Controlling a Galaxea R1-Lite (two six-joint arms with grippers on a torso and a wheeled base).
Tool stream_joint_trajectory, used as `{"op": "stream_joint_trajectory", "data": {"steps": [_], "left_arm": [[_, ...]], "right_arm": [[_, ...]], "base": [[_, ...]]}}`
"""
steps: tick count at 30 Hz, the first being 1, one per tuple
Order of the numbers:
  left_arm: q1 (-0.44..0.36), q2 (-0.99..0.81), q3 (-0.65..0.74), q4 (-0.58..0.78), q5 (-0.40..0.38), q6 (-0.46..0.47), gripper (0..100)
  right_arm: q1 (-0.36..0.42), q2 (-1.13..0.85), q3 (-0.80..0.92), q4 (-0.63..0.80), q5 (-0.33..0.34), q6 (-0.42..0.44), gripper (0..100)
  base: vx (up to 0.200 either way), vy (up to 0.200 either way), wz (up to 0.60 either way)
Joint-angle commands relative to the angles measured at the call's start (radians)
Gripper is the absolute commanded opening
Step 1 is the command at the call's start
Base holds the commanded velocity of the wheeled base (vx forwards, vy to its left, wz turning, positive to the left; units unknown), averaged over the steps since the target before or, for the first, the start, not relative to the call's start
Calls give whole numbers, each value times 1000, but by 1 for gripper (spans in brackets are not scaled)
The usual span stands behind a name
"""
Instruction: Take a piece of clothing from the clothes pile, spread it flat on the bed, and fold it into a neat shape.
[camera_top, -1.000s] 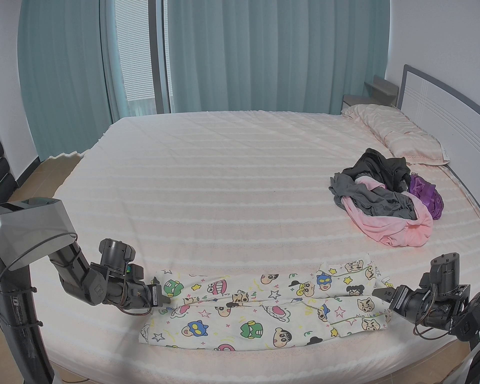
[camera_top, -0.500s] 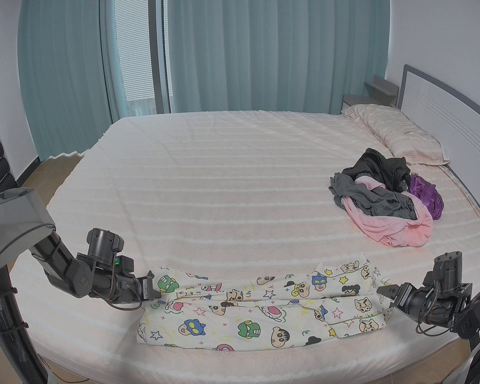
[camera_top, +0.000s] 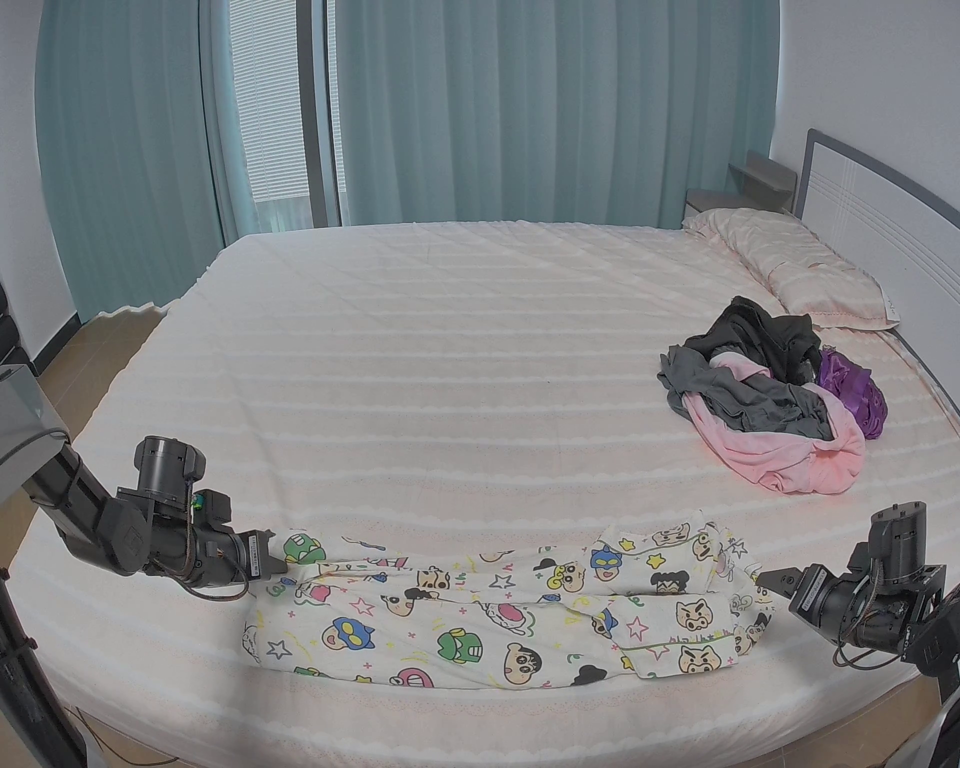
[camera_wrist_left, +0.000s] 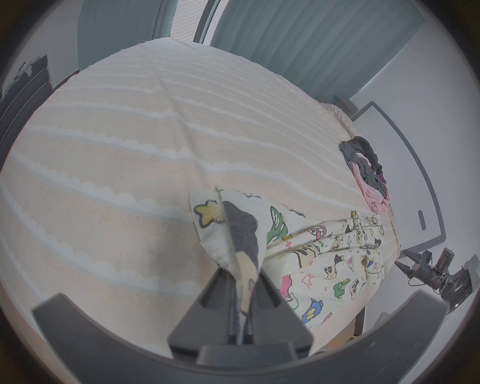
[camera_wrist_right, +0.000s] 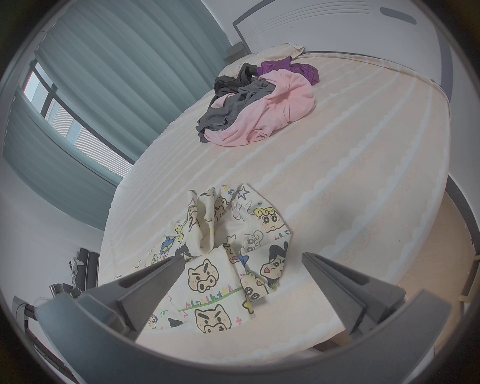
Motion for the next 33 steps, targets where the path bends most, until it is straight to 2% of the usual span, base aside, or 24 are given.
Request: {"op": "stream_joint_trajectory", "data": {"steps": [1,5,8,11,12,15,20,25,28,30,33], "left_arm": [[7,3,-12,-1,0,-1,0],[33,-3,-13,2,2,0,0],[105,-19,-32,7,0,6,0],[175,-20,-48,59,-3,65,0],[220,-23,-56,102,-20,107,0],[269,-39,-67,144,-63,140,0],[365,-62,-144,214,-83,146,0],[461,-63,-309,414,-83,195,0],[474,-79,-354,521,-81,241,0],[461,-108,-351,565,-74,239,0],[369,-166,-329,616,-63,206,0]], "right_arm": [[0,5,1,1,1,0,100],[0,7,3,1,1,2,100],[0,7,3,1,1,2,100],[0,7,3,1,2,2,100],[0,8,3,1,2,2,100],[0,8,3,1,5,2,100],[0,8,4,1,20,2,100],[-13,8,1,1,20,2,100],[-20,8,0,1,22,2,100],[-20,8,1,1,22,2,100],[-20,8,1,1,22,2,100]], "base": [[0,0,0],[0,0,0],[0,0,0],[0,0,0],[0,0,0],[0,0,0],[0,0,0],[0,0,0],[0,0,0],[0,0,0],[0,0,0]]}}
